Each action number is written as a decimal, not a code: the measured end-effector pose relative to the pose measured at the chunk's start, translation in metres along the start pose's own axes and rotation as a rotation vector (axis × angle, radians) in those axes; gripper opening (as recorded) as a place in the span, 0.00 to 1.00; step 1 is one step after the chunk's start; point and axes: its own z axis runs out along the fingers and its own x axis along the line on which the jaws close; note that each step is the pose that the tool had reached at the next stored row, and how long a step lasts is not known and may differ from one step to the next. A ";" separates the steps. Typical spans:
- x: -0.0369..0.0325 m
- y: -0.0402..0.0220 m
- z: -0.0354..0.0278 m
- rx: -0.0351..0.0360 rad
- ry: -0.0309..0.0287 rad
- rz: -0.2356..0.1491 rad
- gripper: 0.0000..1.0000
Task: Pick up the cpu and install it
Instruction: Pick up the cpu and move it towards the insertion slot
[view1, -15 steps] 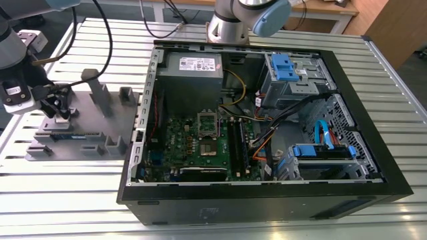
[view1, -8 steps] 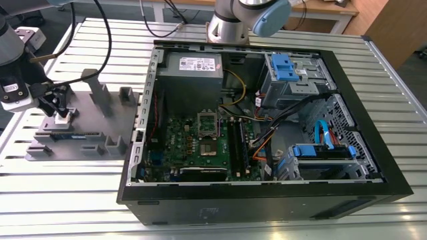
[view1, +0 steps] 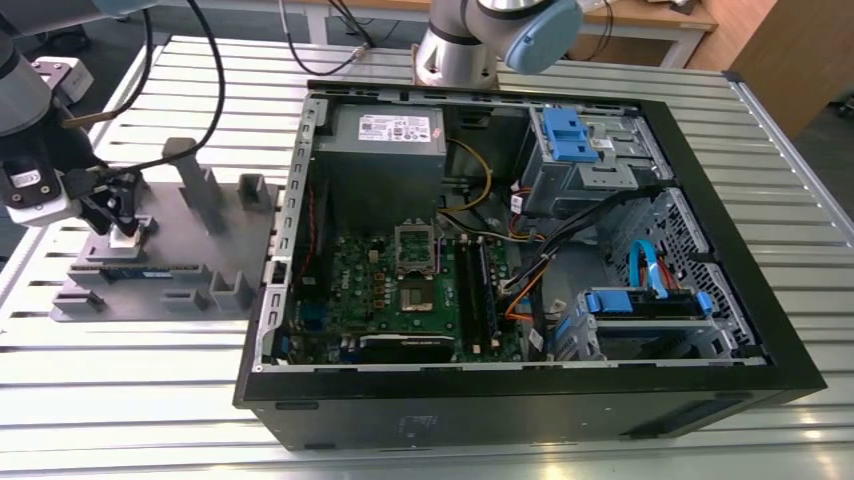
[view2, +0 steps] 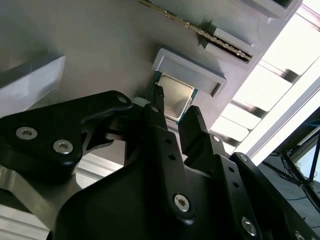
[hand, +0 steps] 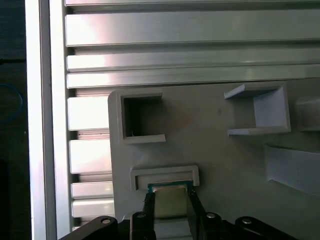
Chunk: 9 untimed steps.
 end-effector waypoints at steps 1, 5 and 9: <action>0.0000 0.0000 0.0006 -0.0020 -0.0002 -0.005 0.39; 0.0000 -0.0001 0.0016 -0.0158 0.0005 -0.018 0.39; 0.0000 -0.0023 0.0045 -0.0176 0.0006 -0.020 0.39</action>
